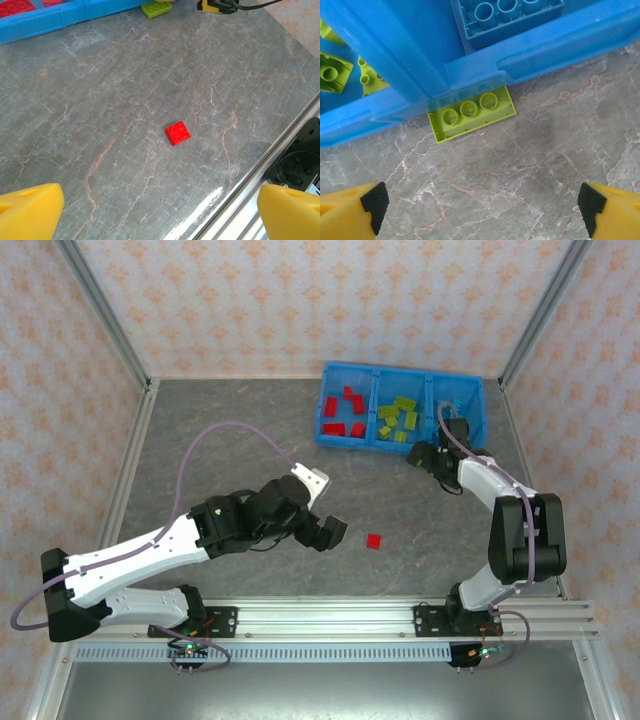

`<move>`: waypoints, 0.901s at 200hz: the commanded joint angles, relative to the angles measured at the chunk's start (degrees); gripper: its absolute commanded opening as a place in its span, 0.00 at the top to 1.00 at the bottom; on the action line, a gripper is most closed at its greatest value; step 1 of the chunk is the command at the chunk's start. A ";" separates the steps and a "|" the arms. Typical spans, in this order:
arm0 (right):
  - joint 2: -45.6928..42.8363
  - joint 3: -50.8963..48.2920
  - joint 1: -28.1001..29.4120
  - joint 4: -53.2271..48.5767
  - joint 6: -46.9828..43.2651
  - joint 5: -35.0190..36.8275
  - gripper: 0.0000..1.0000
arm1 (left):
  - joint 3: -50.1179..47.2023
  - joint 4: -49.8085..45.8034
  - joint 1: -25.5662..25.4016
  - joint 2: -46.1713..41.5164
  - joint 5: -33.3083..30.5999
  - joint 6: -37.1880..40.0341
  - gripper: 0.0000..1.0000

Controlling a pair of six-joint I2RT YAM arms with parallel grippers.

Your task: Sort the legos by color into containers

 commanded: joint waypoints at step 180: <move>21.29 17.43 2.01 -7.87 -22.01 3.56 0.20 | -1.76 -0.26 -0.51 -2.16 -1.90 2.72 0.00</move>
